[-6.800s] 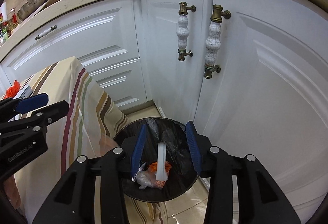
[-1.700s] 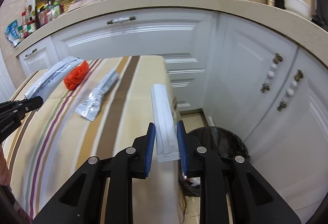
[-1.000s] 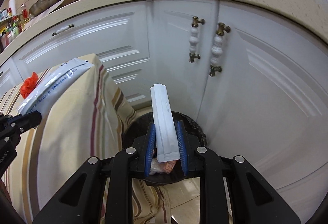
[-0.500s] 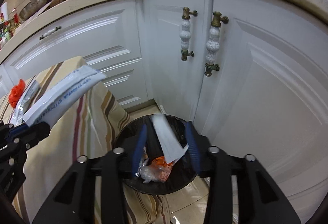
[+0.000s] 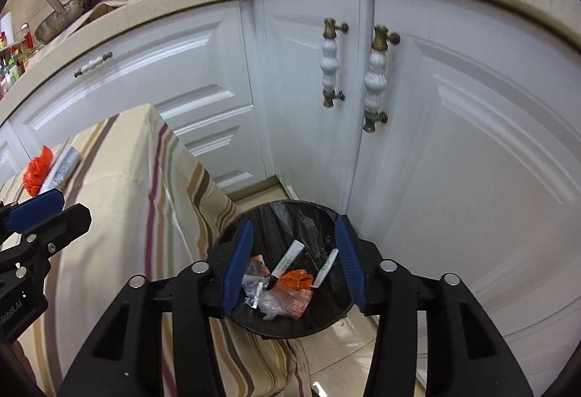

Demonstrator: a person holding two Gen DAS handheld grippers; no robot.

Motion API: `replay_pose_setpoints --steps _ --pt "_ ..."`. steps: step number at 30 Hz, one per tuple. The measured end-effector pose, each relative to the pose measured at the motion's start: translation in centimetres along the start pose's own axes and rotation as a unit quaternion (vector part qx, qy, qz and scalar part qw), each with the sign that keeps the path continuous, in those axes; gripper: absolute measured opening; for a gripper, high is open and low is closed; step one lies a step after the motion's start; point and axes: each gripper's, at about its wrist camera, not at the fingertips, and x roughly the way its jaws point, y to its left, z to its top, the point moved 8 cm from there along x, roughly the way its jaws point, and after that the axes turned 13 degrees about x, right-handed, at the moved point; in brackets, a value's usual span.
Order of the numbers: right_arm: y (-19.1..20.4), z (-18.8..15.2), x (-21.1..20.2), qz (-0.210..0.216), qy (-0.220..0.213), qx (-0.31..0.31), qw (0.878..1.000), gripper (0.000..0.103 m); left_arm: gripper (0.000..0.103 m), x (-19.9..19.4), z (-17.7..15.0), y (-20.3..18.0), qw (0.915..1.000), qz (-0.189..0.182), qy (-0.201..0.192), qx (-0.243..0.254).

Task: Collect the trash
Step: 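Return to the table and grasp the printed white tube with the right tool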

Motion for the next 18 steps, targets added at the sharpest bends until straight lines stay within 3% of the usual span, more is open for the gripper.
replay_pose_setpoints --steps 11,18 --pt "6.6 1.2 -3.0 0.052 -0.027 -0.026 0.998 0.057 0.059 -5.8 -1.2 8.0 0.9944 0.074 -0.047 -0.06" --pt "12.5 0.5 -3.2 0.091 -0.026 -0.056 0.994 0.059 0.065 -8.5 -4.8 15.4 0.9834 0.132 -0.038 -0.119"
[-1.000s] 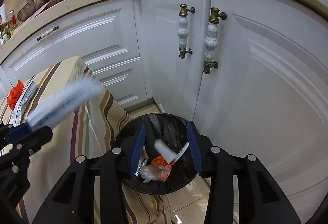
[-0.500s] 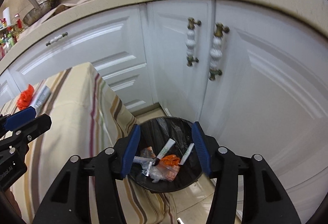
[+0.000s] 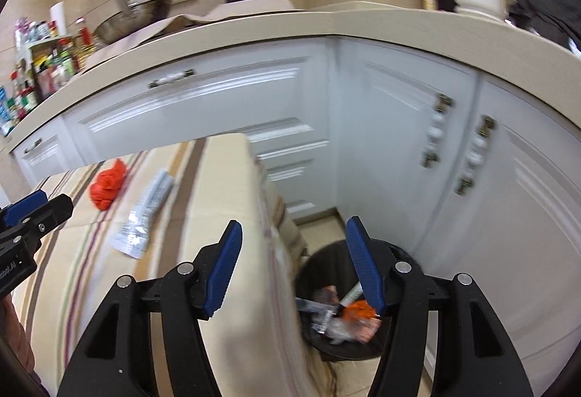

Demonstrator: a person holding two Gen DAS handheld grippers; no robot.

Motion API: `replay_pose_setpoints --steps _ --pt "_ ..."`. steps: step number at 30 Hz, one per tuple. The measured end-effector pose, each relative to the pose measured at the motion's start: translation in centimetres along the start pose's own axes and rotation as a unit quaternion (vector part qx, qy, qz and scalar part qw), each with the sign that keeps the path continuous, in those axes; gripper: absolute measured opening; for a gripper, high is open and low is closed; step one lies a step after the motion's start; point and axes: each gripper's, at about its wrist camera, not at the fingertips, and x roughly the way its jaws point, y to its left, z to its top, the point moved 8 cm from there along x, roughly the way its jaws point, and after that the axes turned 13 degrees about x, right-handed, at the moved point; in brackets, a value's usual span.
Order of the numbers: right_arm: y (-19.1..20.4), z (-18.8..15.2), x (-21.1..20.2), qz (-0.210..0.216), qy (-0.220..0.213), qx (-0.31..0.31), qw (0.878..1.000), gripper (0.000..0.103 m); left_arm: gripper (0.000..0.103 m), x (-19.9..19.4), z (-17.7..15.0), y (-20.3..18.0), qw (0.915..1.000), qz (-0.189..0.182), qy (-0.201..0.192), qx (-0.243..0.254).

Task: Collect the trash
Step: 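Return to the table and grasp the printed white tube with the right tool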

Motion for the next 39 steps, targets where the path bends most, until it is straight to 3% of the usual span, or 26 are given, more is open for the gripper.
replay_pose_setpoints --steps 7,17,26,39 --pt "6.3 -1.2 1.7 0.034 0.02 -0.038 0.999 0.059 0.065 0.0 -2.6 6.7 0.9979 0.044 0.015 -0.046" --pt "13.1 -3.0 4.7 0.057 0.047 -0.079 0.994 0.062 0.065 0.0 -6.3 12.9 0.992 0.084 0.038 -0.087" --pt "15.0 -3.6 8.0 0.046 0.068 -0.071 0.994 0.067 0.065 0.6 -8.8 16.3 0.9874 0.104 0.06 -0.104" --pt "15.1 -5.1 11.0 0.022 0.107 -0.074 0.991 0.067 0.065 1.3 -10.2 17.7 0.9854 0.11 0.07 -0.109"
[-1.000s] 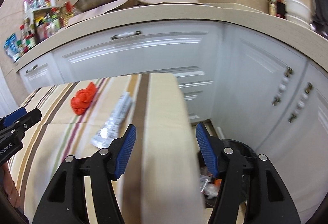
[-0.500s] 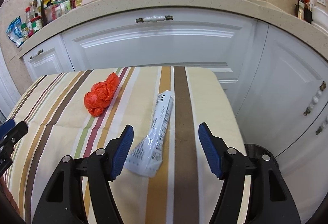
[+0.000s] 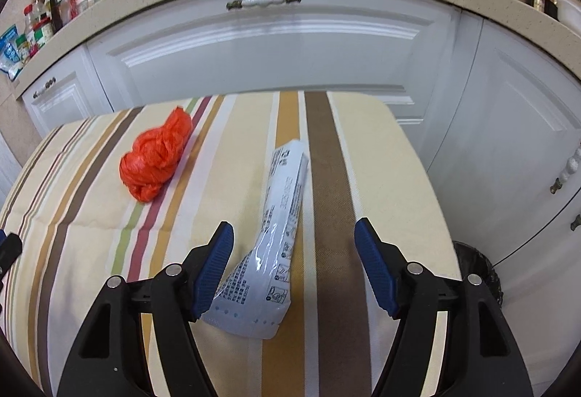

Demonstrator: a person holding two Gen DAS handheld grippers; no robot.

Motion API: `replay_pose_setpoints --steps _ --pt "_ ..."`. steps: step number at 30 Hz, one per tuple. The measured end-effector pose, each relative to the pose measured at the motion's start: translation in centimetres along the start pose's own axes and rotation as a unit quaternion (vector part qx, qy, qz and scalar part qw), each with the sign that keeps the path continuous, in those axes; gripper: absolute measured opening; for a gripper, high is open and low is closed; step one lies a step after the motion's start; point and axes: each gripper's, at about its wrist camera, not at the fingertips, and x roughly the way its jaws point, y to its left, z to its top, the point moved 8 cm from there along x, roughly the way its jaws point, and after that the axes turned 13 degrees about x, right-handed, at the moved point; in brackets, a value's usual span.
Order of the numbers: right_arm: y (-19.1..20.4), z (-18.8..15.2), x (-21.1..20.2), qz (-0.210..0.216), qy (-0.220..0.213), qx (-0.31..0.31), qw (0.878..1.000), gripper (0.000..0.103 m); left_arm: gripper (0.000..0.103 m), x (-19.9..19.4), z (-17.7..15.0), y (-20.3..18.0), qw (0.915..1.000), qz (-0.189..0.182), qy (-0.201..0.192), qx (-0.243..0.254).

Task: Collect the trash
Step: 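Return to the table and grasp the printed white tube with the right tool, then grasp the crumpled orange plastic bag with the left tool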

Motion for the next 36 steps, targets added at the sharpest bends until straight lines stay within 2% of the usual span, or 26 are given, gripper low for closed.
replay_pose_setpoints --steps 7,14,20,25,30,36 --pt "0.5 -1.0 0.9 0.015 0.021 -0.01 1.0 0.032 0.065 0.4 0.0 -0.2 1.0 -0.001 0.003 0.003" --pt "0.2 -0.7 0.6 0.019 0.01 -0.018 1.0 0.031 0.065 1.2 0.7 -1.9 0.9997 -0.015 0.002 0.019" --pt "-0.6 0.9 0.6 0.022 -0.003 -0.017 1.0 0.031 0.065 2.8 1.9 -4.2 0.9987 -0.043 0.007 0.026" --pt "-0.8 2.4 1.0 0.025 -0.01 -0.021 0.999 0.031 0.07 4.2 3.1 -5.9 0.9979 -0.045 -0.003 0.046" --pt "-0.7 3.7 1.9 0.028 -0.012 -0.03 0.999 0.031 0.07 6.1 4.5 -7.8 0.9965 -0.047 -0.005 0.069" --pt "-0.6 4.8 2.7 0.032 -0.014 -0.036 0.999 0.031 0.081 8.8 5.9 -10.2 0.9935 -0.051 0.0 0.102"
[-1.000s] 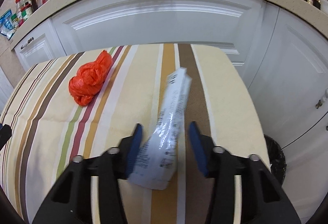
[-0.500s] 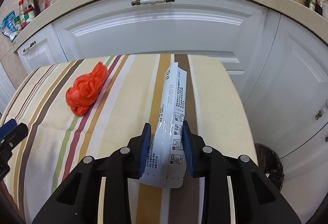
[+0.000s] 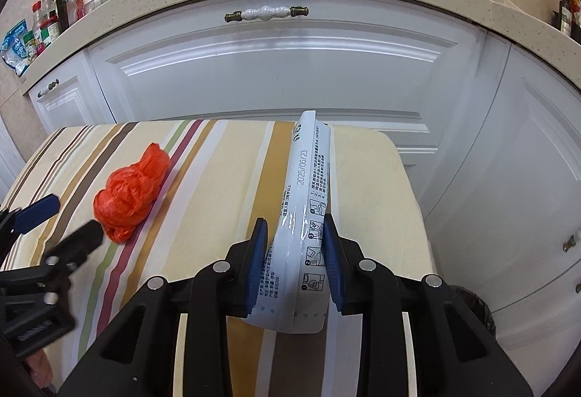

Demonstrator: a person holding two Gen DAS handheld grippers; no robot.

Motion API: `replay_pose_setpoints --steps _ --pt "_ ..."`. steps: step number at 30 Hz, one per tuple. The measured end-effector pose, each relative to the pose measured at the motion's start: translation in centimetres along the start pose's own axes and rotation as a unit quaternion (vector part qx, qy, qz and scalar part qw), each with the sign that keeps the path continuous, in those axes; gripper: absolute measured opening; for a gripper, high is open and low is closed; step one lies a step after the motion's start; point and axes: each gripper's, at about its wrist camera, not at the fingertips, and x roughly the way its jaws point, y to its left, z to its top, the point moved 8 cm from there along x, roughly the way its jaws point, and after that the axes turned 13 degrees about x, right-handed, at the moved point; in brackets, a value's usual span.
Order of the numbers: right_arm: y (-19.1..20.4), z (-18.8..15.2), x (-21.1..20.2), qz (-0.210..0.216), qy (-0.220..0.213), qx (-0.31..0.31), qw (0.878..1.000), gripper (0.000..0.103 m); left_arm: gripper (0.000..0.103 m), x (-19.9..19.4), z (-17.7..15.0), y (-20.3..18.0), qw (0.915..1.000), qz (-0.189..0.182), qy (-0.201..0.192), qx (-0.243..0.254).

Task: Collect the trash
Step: 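Grasp the crumpled orange plastic bag with the left tool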

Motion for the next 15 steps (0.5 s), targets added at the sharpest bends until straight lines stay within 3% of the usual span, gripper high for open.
replay_pose_setpoints --steps 8,10,15 --pt "-0.3 0.5 0.9 0.004 0.004 0.001 1.0 0.031 0.077 3.3 0.7 0.1 0.9996 -0.008 0.02 -0.016" --pt "-0.4 0.4 1.0 0.005 0.005 0.002 1.0 0.031 0.055 3.6 0.8 0.0 0.9994 -0.018 0.022 -0.018" --pt "-0.5 0.3 1.2 0.009 0.009 0.005 1.0 0.031 0.037 4.0 1.0 -0.7 0.9995 -0.024 0.021 0.004"
